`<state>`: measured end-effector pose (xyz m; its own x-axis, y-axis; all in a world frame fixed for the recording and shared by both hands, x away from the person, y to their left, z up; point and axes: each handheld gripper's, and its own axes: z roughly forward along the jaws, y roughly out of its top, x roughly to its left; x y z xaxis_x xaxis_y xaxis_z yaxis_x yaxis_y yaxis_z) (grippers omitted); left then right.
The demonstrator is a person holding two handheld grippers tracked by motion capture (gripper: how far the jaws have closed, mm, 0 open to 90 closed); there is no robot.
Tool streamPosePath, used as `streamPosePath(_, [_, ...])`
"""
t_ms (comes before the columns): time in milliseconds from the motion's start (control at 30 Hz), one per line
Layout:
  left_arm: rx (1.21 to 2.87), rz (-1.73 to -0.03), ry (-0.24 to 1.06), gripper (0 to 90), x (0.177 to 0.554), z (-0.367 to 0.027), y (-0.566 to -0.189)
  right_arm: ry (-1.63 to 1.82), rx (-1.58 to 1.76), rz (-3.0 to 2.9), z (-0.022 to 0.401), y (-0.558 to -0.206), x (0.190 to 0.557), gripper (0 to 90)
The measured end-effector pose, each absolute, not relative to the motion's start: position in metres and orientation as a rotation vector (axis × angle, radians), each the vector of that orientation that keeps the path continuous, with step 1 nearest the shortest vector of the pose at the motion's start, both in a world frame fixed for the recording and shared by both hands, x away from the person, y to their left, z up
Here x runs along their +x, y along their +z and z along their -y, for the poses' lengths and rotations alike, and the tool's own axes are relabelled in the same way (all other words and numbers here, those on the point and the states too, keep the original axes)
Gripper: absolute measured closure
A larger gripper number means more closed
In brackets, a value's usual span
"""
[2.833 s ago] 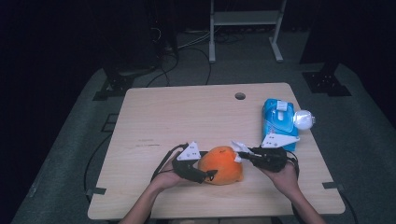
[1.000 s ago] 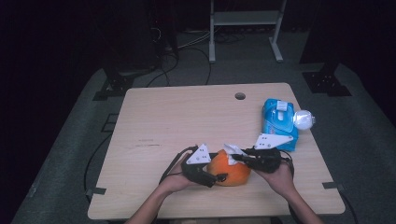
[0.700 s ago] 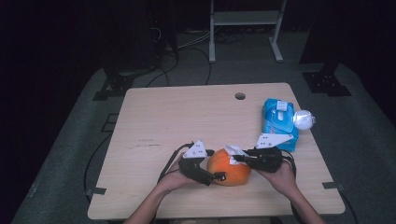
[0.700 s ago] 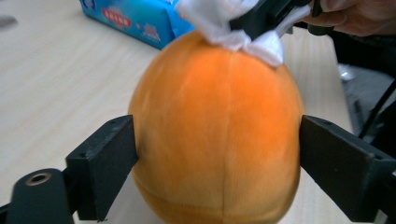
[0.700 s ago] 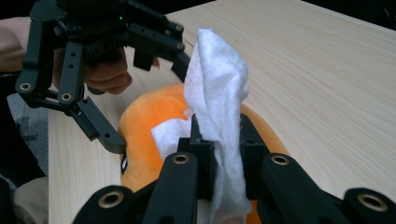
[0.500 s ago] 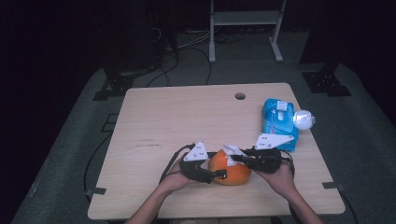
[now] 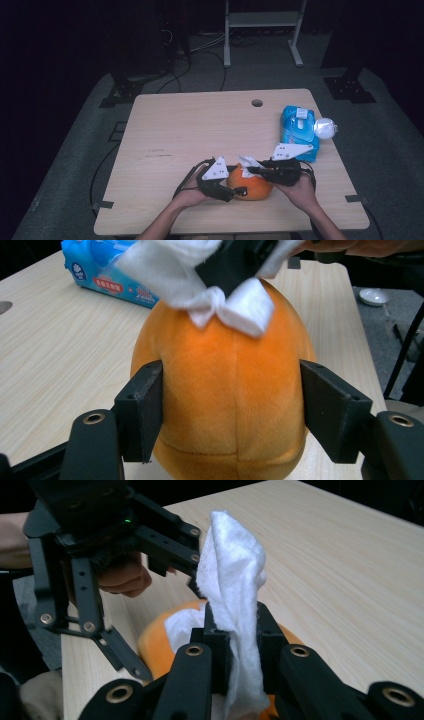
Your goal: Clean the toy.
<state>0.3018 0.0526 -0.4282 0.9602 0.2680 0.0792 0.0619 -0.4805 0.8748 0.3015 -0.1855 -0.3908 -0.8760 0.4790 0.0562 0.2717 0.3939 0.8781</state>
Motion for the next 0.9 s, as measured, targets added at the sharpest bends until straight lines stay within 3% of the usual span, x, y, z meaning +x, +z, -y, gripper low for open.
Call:
streamPosePath(167, [2.085,-0.214,0.254,31.2,0.301,-0.054,-0.432,1.439,0.556,-2.494,0.163,-0.393,0.293,80.3])
streamPosePath(467, [2.077,-0.255,0.217,31.3,0.308,-0.061,-0.436,1.452,0.706,-2.461,0.197,-0.394,0.307,80.2])
streamPosePath(767, [2.103,-0.209,0.256,31.2,0.303,-0.055,-0.434,1.447,0.583,-2.497,0.164,-0.395,0.294,80.3])
streamPosePath(900, [2.104,-0.237,0.226,31.8,0.307,-0.060,-0.436,1.418,0.604,-2.478,0.173,-0.392,0.298,80.3])
